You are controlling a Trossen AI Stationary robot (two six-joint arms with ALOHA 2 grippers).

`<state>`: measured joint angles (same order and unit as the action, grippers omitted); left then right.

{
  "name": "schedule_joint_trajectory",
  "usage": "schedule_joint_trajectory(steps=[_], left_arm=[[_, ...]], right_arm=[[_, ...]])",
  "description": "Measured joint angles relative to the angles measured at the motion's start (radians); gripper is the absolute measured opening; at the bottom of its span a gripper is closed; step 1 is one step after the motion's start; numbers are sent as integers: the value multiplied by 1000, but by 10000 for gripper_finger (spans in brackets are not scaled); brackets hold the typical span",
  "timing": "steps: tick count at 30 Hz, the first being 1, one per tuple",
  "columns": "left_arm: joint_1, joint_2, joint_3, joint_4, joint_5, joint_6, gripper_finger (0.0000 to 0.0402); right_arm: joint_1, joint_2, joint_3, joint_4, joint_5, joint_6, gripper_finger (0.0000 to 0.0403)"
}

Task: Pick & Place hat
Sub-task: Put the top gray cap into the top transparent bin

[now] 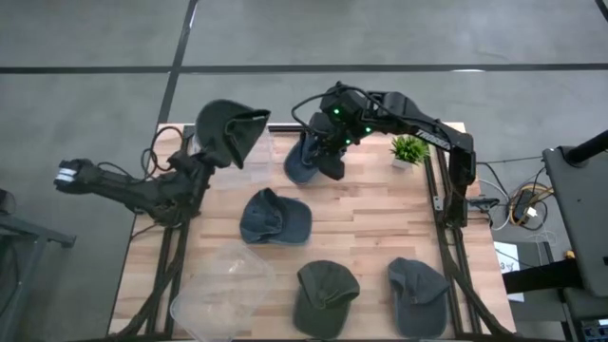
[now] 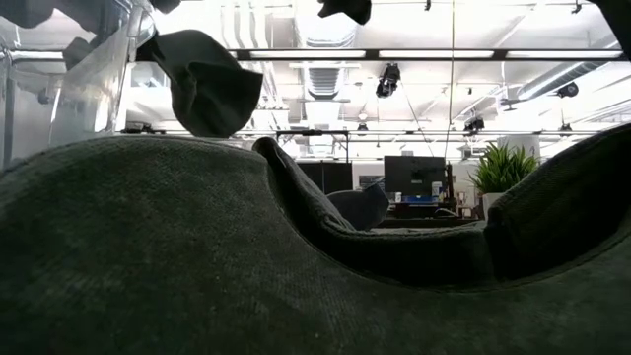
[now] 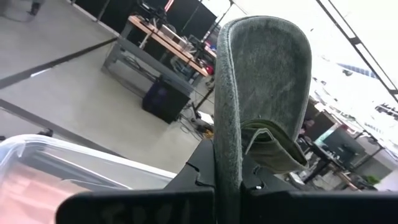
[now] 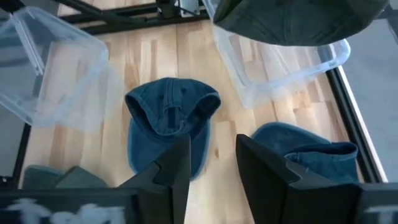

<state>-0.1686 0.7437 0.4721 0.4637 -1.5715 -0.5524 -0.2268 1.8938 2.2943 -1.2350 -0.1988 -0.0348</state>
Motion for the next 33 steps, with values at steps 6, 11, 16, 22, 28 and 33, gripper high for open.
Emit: schedule_joint_trajectory(steps=[6,11,16,22,28,33], left_arm=[[22,10,-2,-13,0,12,3],[38,31,-30,-29,3,-77,3],[59,11,-77,-34,6,-176,3],[65,-20,-100,-28,2,-181,3],[65,-15,-136,-35,2,-257,3],[70,-13,-138,-47,1,-250,3]], right_arm=[[0,1,-43,0,1,-50,116],[0,2,-81,11,0,-86,121],[0,-3,-86,11,0,-101,127],[0,-39,-87,11,0,-108,125],[-1,-71,-90,11,0,-108,116],[0,-81,-92,10,0,-107,113]])
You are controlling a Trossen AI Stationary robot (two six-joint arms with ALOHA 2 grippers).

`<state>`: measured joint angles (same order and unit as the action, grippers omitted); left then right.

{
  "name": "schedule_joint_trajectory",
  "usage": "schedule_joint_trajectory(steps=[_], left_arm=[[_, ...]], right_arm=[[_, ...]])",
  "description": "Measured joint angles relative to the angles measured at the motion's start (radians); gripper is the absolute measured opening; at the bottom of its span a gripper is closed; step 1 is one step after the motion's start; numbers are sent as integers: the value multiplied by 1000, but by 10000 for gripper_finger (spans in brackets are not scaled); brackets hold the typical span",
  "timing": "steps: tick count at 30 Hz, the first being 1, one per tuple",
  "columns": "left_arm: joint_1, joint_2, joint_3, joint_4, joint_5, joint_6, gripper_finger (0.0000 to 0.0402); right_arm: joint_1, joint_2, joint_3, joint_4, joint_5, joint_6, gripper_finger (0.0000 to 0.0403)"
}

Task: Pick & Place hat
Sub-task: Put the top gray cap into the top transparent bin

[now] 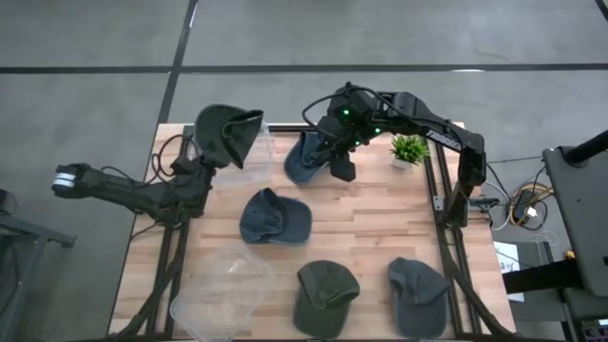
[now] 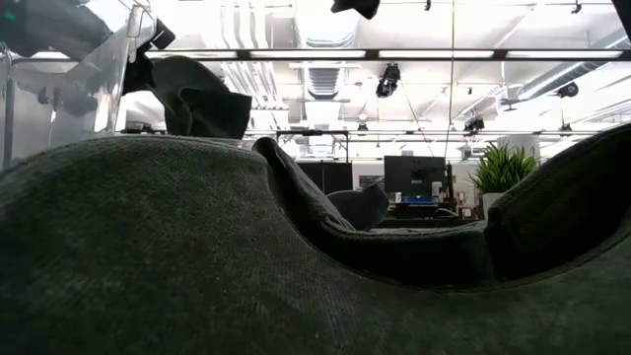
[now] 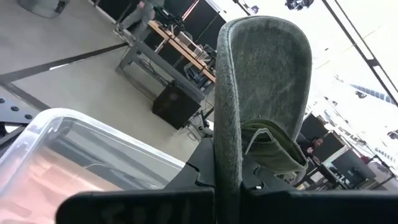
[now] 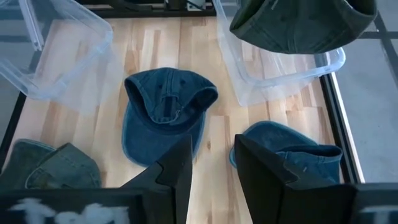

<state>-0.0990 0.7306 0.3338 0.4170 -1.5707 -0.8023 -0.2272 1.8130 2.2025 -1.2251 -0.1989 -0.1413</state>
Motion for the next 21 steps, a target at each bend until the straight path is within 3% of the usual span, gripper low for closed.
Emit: schedule_joint_trajectory(steps=[17,21], left_arm=[[-2,17,-32,-4,6,-101,3],[-2,17,-69,57,21,-135,3]], right_arm=[[0,0,0,0,0,8,115],[0,0,0,0,0,10,112]])
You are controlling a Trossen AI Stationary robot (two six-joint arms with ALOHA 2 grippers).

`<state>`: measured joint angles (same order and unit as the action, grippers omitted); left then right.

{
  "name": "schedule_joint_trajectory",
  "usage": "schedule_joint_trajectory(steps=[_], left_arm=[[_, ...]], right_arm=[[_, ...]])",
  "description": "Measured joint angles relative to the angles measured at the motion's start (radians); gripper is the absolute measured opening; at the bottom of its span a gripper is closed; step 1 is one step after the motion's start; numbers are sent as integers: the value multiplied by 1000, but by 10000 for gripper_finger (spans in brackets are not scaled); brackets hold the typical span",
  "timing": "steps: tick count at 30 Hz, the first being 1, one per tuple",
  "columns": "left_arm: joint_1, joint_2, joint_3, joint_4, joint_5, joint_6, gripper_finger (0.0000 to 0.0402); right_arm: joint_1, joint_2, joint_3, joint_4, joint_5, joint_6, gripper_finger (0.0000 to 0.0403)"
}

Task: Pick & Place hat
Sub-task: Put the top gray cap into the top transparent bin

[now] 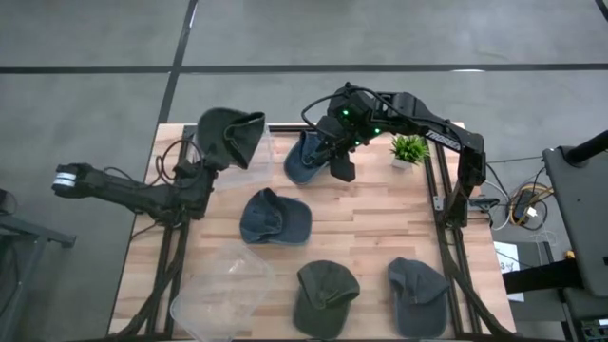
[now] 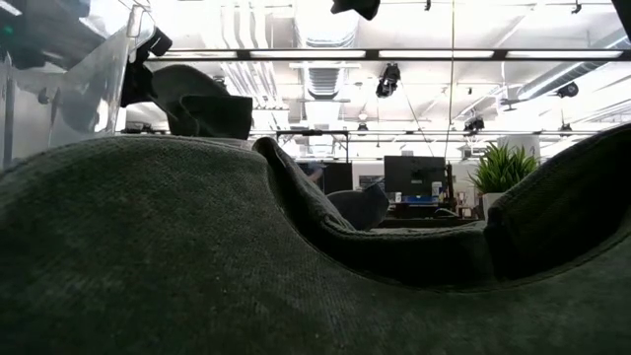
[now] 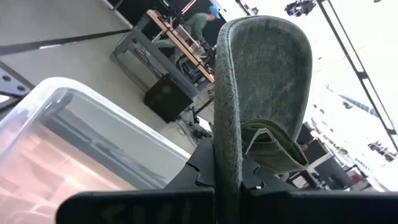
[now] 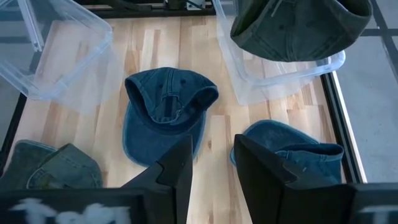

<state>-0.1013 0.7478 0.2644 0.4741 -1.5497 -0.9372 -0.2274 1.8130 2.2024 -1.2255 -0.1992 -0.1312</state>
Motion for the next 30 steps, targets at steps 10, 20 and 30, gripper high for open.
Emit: schedule_joint_trajectory(steps=[10,20,30], left_arm=[[0,-2,-78,16,71,-321,3],[4,0,-30,-220,153,-536,3],[9,-1,48,-527,297,-850,3]], right_arm=[[0,0,0,0,0,1,118],[0,0,0,6,0,-3,110],[0,0,0,5,0,0,114]])
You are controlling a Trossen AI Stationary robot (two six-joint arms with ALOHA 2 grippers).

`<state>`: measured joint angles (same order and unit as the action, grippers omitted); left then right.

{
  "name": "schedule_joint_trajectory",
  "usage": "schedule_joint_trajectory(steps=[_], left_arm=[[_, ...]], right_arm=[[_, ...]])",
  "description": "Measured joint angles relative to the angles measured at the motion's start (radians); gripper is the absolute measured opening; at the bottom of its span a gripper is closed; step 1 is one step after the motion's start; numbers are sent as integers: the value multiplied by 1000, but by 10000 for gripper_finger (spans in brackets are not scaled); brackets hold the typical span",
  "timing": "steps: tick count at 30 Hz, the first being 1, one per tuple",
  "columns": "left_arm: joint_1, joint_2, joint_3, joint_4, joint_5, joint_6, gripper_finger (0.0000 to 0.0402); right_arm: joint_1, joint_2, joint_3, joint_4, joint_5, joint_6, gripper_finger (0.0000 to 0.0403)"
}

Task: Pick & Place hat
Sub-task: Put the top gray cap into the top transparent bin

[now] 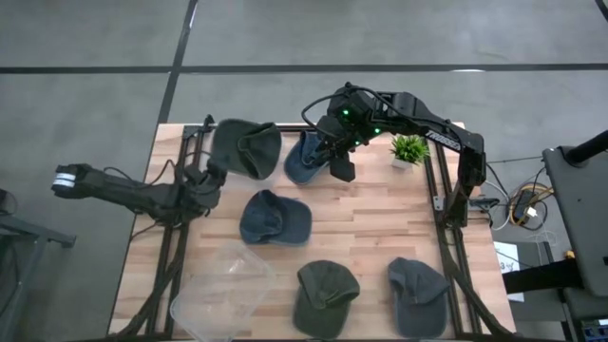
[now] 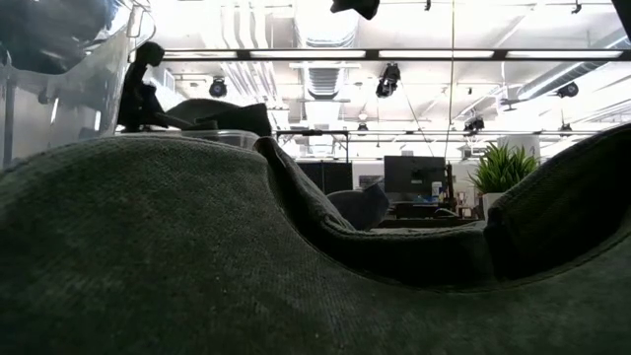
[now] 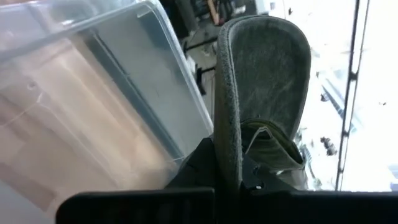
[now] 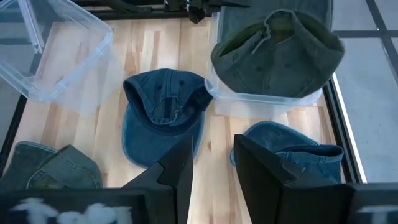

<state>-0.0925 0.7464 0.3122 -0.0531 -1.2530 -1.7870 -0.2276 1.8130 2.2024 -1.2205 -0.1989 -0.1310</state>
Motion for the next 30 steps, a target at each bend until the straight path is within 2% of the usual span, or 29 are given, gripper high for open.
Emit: schedule_joint_trajectory(steps=[4,7,9,16,30], left_arm=[[0,-1,30,-197,85,-174,3],[0,-2,37,-301,111,-335,3],[0,-2,32,-337,115,-377,3],[1,-3,31,-336,153,-385,3],[1,-73,45,-312,159,-372,22]], right_arm=[[0,0,0,0,0,-1,112],[0,0,0,0,0,-3,108],[0,0,0,0,0,-8,107],[0,0,0,1,0,-11,112],[0,0,0,4,0,-19,105]])
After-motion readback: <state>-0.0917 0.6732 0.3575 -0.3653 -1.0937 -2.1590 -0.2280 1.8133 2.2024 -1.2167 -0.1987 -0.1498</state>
